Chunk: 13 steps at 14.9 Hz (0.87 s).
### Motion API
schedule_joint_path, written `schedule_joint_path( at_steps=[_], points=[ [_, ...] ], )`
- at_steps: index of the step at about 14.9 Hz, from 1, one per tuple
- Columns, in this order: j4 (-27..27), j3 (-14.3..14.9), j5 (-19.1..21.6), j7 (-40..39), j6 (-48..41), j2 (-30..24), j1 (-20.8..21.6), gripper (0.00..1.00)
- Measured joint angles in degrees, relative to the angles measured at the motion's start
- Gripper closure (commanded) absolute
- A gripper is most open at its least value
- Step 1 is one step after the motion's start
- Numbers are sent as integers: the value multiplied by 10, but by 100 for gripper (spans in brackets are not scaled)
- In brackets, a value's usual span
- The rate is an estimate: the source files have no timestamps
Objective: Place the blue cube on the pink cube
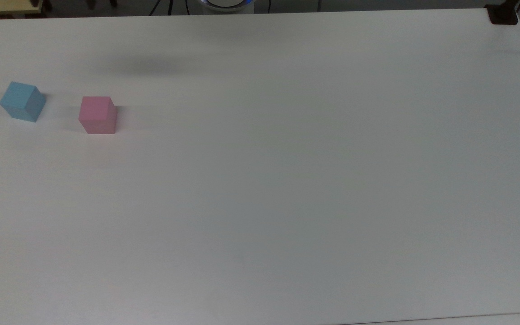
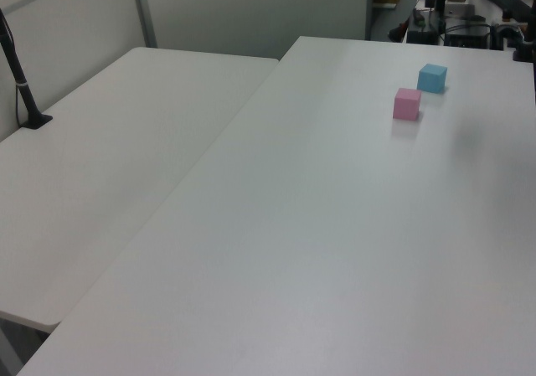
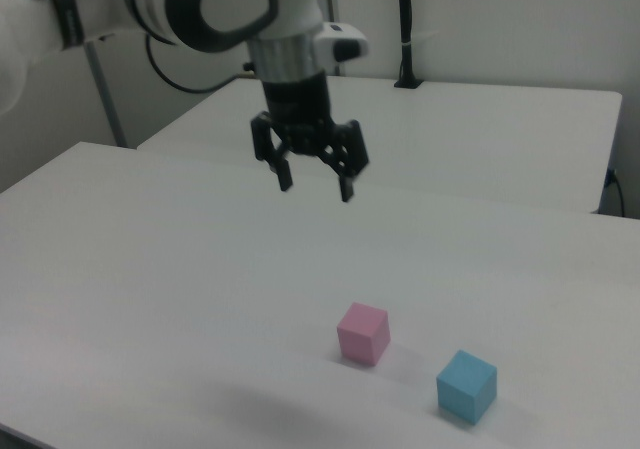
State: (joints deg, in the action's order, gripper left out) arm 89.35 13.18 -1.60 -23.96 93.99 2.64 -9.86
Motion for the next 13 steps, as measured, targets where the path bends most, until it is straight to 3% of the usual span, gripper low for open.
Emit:
schedule_joint_path(
  at_steps=[3, 9, 13],
  points=[
    [4, 14, 0, -52, 15, 23, -32, 0],
    [18, 18, 0, -55, 124, 111, -111, 0],
    [27, 18, 9, -47, 198, 168, -126, 0]
  ],
)
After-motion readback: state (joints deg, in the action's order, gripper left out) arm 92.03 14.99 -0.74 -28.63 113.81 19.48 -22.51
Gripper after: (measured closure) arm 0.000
